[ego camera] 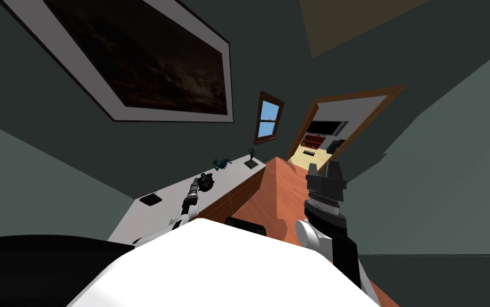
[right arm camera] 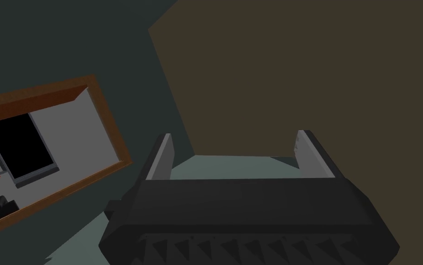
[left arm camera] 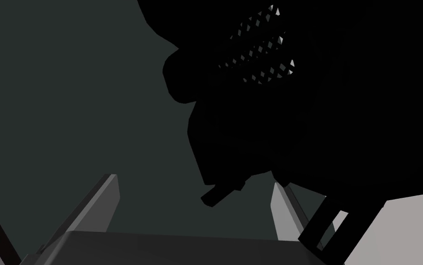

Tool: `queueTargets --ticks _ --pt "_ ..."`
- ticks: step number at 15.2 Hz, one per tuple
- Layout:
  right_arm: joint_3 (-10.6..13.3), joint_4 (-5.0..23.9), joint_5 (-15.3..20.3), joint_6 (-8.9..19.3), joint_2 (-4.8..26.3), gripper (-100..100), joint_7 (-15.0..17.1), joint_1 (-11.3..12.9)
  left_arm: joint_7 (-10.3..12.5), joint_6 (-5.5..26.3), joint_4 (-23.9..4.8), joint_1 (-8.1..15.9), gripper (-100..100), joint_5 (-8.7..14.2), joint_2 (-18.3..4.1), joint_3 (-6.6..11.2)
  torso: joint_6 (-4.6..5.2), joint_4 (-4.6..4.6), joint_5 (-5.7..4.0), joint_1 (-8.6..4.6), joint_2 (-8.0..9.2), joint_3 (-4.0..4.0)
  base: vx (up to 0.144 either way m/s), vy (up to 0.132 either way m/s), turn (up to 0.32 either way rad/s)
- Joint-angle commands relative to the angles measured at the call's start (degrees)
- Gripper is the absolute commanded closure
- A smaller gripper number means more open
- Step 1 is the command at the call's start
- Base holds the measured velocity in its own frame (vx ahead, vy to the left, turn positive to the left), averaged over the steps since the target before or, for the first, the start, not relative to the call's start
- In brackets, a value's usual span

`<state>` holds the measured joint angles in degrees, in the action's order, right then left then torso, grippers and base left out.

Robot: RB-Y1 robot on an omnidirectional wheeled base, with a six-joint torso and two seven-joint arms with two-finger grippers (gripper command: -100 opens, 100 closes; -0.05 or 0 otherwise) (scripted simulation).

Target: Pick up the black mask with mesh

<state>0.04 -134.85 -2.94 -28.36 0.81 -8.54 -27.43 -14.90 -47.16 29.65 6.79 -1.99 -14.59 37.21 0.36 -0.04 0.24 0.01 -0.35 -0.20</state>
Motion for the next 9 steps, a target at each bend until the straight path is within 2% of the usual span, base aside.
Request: queueTargets --ticks 1,2,3,4,6,7,9 --pt "0.0 0.0 0.0 0.0 0.0 0 0.0 0.0 -0.2 0.8 1.2 0.4 -100 0.1 0.6 -2.7 0.0 0.0 0.0 0.0 0.0 0.0 0.026 -0.036 0.183" --pt "0.0 0.0 0.0 0.0 0.0 0 0.0 0.0 -0.2 0.8 1.2 0.4 -100 0.1 0.6 -2.7 -0.02 -0.01 -0.01 -0.12 -0.09 -0.04 0.055 -0.064 0.234" --pt "0.0 0.0 0.0 0.0 0.0 0 0.0 0.0 -0.2 1.2 1.8 0.7 -100 0.2 1.0 -4.05 0.02 -0.03 -0.02 -0.26 -0.19 -0.1 0.065 -0.073 0.223" --pt "0.0 0.0 0.0 0.0 0.0 0 0.0 0.0 -0.2 1.2 1.8 0.7 -100 0.2 1.0 -4.05 0.03 -0.05 -0.02 -0.38 -0.26 -0.14 0.054 -0.062 0.187" --pt "0.0 0.0 0.0 0.0 0.0 0 0.0 0.0 -0.2 1.2 1.8 0.7 -100 0.2 1.0 -4.05 0.07 -0.05 -0.03 -0.32 -0.24 -0.14 0.013 -0.015 0.047" --pt "0.0 0.0 0.0 0.0 0.0 0 0.0 0.0 -0.3 1.6 2.4 0.9 -100 0.2 1.3 -5.39 0.1 -0.03 0.0 -0.21 -0.18 -0.1 0.013 -0.015 0.045" --pt "0.0 0.0 0.0 0.0 0.0 0 0.0 0.0 -0.3 1.6 2.4 0.9 -100 0.2 1.3 -5.39 0.13 -0.02 0.02 -0.26 -0.23 -0.12 0.027 -0.032 0.095"
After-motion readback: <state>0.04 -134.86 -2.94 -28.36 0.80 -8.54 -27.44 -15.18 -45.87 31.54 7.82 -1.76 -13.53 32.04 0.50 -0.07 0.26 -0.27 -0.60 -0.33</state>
